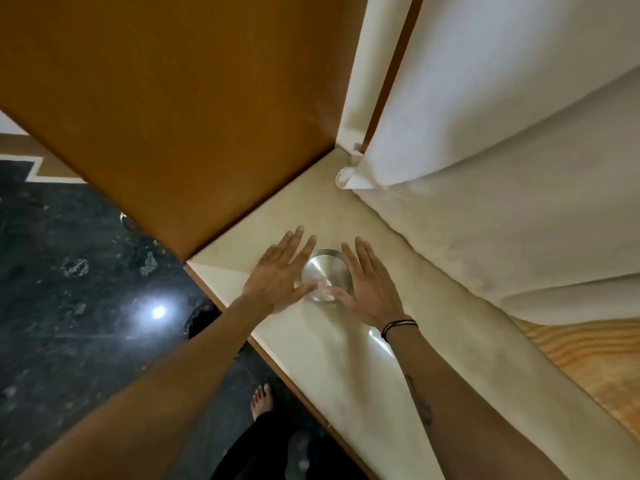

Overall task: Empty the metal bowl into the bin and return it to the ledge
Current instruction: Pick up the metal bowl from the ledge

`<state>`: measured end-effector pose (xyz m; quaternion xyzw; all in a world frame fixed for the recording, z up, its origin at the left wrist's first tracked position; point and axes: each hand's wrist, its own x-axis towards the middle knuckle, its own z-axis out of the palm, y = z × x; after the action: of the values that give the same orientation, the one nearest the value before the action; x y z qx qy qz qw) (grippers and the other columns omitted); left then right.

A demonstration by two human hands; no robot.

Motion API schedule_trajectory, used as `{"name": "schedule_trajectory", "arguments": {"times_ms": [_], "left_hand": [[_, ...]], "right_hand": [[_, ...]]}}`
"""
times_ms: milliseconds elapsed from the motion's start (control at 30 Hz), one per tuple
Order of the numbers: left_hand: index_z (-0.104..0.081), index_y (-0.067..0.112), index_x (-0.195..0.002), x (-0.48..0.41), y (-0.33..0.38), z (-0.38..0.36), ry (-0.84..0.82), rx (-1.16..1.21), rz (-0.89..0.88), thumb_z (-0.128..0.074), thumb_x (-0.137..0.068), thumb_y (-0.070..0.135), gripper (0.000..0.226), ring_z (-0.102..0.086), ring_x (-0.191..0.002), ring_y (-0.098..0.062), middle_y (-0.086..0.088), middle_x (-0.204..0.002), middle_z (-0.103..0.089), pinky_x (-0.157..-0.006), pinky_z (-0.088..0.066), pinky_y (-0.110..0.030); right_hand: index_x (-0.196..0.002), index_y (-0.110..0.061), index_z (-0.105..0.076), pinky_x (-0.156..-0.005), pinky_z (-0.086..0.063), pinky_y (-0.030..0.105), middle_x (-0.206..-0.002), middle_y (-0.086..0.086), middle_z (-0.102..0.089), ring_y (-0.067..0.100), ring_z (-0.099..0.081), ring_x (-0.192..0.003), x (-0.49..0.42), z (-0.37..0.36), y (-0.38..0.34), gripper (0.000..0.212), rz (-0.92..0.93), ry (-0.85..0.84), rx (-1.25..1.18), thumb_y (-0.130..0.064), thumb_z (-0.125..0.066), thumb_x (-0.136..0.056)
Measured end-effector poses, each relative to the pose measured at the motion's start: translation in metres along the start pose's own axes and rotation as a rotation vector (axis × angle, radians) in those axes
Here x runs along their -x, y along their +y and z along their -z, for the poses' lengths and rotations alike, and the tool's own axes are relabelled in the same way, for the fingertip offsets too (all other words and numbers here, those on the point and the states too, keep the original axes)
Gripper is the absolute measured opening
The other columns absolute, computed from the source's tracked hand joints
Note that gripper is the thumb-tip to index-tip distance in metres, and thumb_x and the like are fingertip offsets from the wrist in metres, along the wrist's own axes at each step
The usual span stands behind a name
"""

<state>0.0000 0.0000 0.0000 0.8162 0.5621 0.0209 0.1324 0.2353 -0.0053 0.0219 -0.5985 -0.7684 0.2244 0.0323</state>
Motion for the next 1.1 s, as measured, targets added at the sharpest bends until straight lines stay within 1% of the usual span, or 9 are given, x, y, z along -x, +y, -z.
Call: {"name": "schedule_trajectory", "arguments": {"times_ms": [200,300,433,600,733,800,867,933,1100], "left_hand": [[0.002,0.012,-0.172,-0.004,-0.008,-0.024,-0.122,0.186,-0.056,-0.062,-0.092,0.072,0.119,-0.003,-0.167,-0.018,-0.002,-0.182,0.001,-0.130,-0.025,-0.036],[0.002,0.015,-0.173,-0.005,-0.008,-0.030,-0.133,0.286,-0.049,-0.076,-0.089,0.060,0.123,-0.004,-0.166,-0.013,0.003,-0.182,0.001,-0.121,-0.029,-0.028],[-0.007,0.016,-0.173,-0.006,-0.004,-0.041,-0.065,0.378,0.004,-0.082,-0.089,0.046,0.117,-0.024,-0.163,-0.017,0.004,-0.181,-0.011,-0.117,-0.048,-0.039],[-0.039,0.019,-0.165,-0.010,-0.005,-0.047,-0.074,0.763,0.186,-0.102,-0.069,0.021,0.115,-0.048,-0.150,-0.023,-0.001,-0.167,-0.047,-0.122,-0.047,-0.044],[-0.059,0.057,-0.129,0.005,-0.006,-0.024,-0.075,1.010,0.181,-0.102,-0.062,-0.001,0.098,-0.062,-0.117,0.020,0.048,-0.120,-0.068,-0.097,-0.051,-0.003],[-0.060,0.044,-0.136,0.013,-0.006,-0.009,-0.074,1.074,0.202,-0.101,-0.063,-0.005,0.097,-0.062,-0.112,0.026,0.051,-0.113,-0.068,-0.092,-0.048,0.002],[-0.058,0.027,-0.147,0.020,-0.008,0.011,-0.046,1.139,0.198,-0.101,-0.064,-0.005,0.099,-0.064,-0.115,0.022,0.041,-0.119,-0.070,-0.095,-0.049,0.000],[-0.058,0.028,-0.145,0.029,-0.011,0.031,-0.033,1.173,0.199,-0.099,-0.066,-0.007,0.096,-0.068,-0.114,0.016,0.035,-0.118,-0.074,-0.095,-0.052,-0.003],[-0.066,0.016,-0.146,0.056,-0.017,0.069,0.065,1.240,0.217,-0.099,-0.066,-0.005,0.089,-0.072,-0.120,0.003,0.028,-0.117,-0.079,-0.097,-0.057,-0.010]], "right_hand": [[-0.174,-0.019,-0.008,-0.133,-0.019,0.037,-0.184,0.004,-0.006,0.019,-0.005,-0.170,-0.003,-0.015,0.011,0.133,-0.037,-0.112,-0.073,-0.082,-0.075,-0.078],[-0.174,-0.019,-0.007,-0.130,-0.033,0.040,-0.184,0.000,-0.008,0.016,-0.008,-0.170,-0.005,-0.021,0.015,0.137,-0.036,-0.125,-0.084,-0.073,-0.085,-0.076],[-0.174,-0.019,-0.008,-0.117,-0.051,0.044,-0.183,-0.002,-0.014,0.018,-0.022,-0.167,-0.005,-0.026,0.010,0.131,-0.091,-0.100,-0.120,-0.056,-0.090,-0.080],[-0.173,-0.025,-0.017,-0.114,-0.051,0.039,-0.175,-0.004,-0.033,0.023,-0.048,-0.151,-0.002,-0.023,-0.002,0.132,-0.194,-0.087,-0.320,-0.049,-0.098,-0.072],[-0.168,-0.023,-0.033,-0.120,-0.049,0.044,-0.163,0.001,-0.049,0.023,-0.052,-0.146,0.011,-0.018,-0.007,0.122,-0.190,-0.037,-0.481,-0.030,-0.103,-0.069],[-0.163,-0.029,-0.042,-0.121,-0.048,0.043,-0.156,-0.007,-0.054,0.016,-0.053,-0.144,0.020,-0.011,-0.014,0.116,-0.186,0.016,-0.588,-0.025,-0.104,-0.066],[-0.154,-0.039,-0.047,-0.120,-0.047,0.029,-0.147,-0.020,-0.058,-0.001,-0.056,-0.138,0.031,0.000,-0.025,0.108,-0.173,0.070,-0.674,-0.025,-0.106,-0.065],[-0.152,-0.037,-0.049,-0.113,-0.045,0.014,-0.141,-0.029,-0.058,-0.015,-0.056,-0.131,0.040,0.012,-0.034,0.103,-0.152,0.105,-0.726,-0.024,-0.105,-0.067],[-0.162,-0.017,-0.047,-0.112,-0.045,0.009,-0.153,-0.011,-0.058,-0.018,-0.052,-0.133,0.056,0.034,-0.063,0.108,-0.111,0.142,-0.847,-0.021,-0.103,-0.070]]}}
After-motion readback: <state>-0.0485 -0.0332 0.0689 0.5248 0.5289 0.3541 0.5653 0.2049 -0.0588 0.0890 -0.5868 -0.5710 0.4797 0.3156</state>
